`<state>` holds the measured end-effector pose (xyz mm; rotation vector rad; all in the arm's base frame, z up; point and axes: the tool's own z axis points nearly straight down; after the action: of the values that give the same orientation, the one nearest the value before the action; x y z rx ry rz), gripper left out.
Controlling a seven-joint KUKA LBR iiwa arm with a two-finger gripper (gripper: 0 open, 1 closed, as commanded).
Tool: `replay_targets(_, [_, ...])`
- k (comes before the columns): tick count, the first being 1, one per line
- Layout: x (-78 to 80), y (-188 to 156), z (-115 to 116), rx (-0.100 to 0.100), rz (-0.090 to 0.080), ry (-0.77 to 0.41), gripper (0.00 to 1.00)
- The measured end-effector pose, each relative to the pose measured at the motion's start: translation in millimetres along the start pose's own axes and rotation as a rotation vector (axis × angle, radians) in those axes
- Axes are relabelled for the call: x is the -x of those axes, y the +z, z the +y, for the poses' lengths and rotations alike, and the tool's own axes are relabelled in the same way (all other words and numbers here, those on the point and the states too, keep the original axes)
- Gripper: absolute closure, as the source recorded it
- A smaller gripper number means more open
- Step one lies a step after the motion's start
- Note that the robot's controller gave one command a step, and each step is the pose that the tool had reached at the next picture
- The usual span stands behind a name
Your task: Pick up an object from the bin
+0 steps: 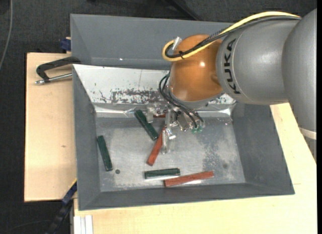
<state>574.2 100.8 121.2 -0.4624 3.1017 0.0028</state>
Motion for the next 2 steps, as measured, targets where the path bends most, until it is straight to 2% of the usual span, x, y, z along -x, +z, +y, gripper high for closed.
replay_targets(1, [-3.2, -4, -2, -0.001, 0.002, 0.112, 0.00])
replay_targets(2, [-16.0, 33, 1, 0.000, 0.003, -0.356, 0.00])
